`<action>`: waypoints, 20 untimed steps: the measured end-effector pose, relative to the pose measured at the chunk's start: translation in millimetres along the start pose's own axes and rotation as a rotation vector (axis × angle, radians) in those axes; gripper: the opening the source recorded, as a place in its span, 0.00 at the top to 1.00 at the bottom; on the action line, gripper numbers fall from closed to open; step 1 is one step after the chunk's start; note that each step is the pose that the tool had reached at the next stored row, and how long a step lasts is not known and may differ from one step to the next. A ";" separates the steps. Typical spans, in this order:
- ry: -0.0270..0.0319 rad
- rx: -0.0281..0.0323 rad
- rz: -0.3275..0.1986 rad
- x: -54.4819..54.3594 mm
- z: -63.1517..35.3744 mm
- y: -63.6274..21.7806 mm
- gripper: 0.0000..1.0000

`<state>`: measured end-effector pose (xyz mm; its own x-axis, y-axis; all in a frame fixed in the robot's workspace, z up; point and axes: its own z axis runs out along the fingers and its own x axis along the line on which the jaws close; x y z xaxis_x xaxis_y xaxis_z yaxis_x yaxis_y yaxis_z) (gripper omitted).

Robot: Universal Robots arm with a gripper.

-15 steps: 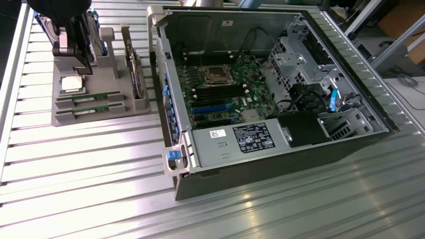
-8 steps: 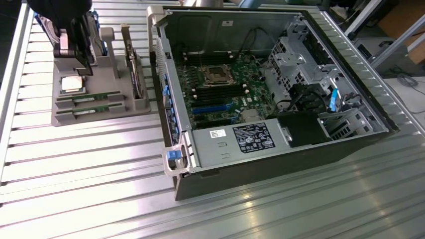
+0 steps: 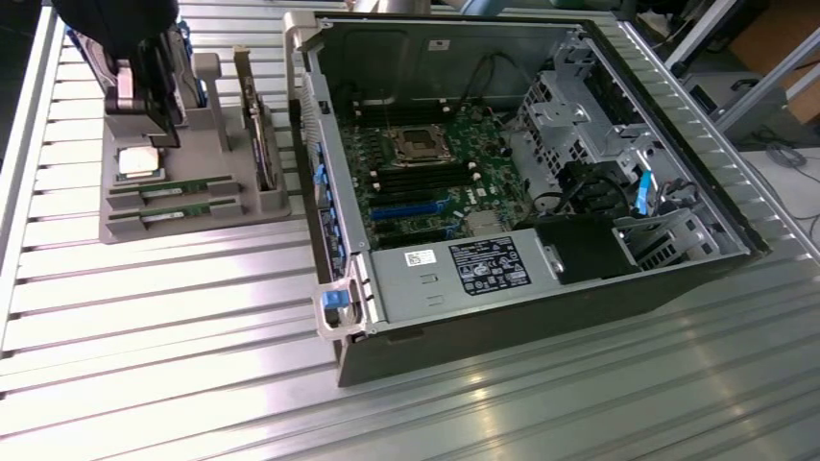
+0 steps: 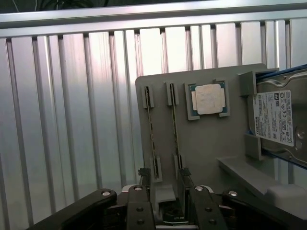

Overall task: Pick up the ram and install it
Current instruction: 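Pick up the ram and move it above insertion slot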

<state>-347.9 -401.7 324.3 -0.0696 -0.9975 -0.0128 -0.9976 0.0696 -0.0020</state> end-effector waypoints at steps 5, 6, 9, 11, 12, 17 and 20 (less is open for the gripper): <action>0.0000 0.0000 0.000 0.1 2.7 0.0 0.64; 0.0000 0.0000 0.000 0.0 3.2 0.0 0.64; 0.0000 0.0000 0.000 0.1 4.4 0.0 0.64; 0.0000 0.0000 0.000 0.1 5.4 0.0 0.64; 0.0000 0.0000 0.000 0.1 5.8 0.0 0.64; 0.0000 0.0001 0.000 0.1 9.0 0.0 0.64; 0.0000 0.0000 0.000 0.1 10.3 0.0 0.64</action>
<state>-347.9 -401.7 314.0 -0.0696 -0.9975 -0.0128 -0.9976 0.0696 -0.0020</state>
